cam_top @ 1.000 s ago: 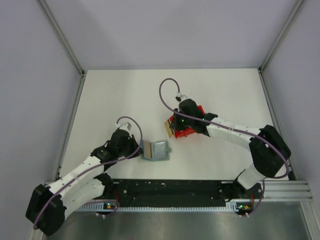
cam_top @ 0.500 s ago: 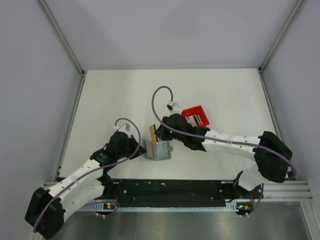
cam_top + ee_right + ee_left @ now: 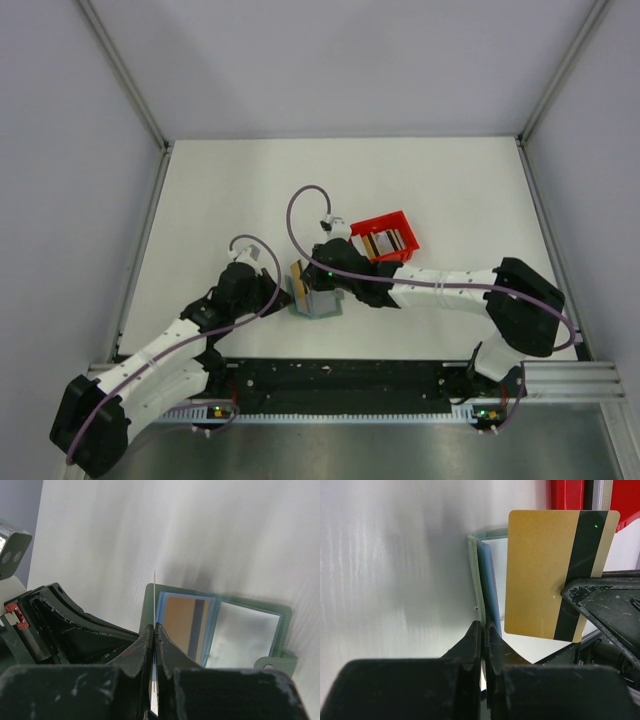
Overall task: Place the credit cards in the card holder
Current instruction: Turn over the card slot in the card holder.
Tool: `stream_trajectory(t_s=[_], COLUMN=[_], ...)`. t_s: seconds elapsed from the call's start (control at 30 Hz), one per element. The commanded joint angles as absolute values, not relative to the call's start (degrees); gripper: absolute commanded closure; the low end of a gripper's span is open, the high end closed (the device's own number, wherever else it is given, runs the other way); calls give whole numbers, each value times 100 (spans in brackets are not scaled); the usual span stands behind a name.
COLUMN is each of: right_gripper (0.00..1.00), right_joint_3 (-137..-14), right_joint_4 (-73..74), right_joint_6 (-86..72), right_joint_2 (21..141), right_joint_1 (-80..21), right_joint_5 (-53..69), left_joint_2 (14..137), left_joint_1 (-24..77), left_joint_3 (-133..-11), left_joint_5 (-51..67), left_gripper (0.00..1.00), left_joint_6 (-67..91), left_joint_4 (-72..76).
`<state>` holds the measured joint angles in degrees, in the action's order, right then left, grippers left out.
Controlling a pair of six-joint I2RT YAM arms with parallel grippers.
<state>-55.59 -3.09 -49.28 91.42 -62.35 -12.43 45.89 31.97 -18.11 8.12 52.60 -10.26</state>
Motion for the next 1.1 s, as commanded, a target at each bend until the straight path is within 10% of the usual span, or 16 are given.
stream_trajectory(t_s=[0.0,1.07], right_gripper=[100,100], right_joint_3=[-5880,-5775], right_joint_4=[-589,-79], right_joint_6=[-4931,-4412], right_joint_2=[9202,9027], right_joint_1=[-6337,-6337], right_joint_5=[-1318,-1890], left_joint_2=[4526,4518], left_joint_1=[3217,3208], left_joint_3=[-1775,-1793], left_joint_5=[853,721], left_gripper=[100,100], left_joint_6=[5291,5203], left_joint_4=[-677,-861])
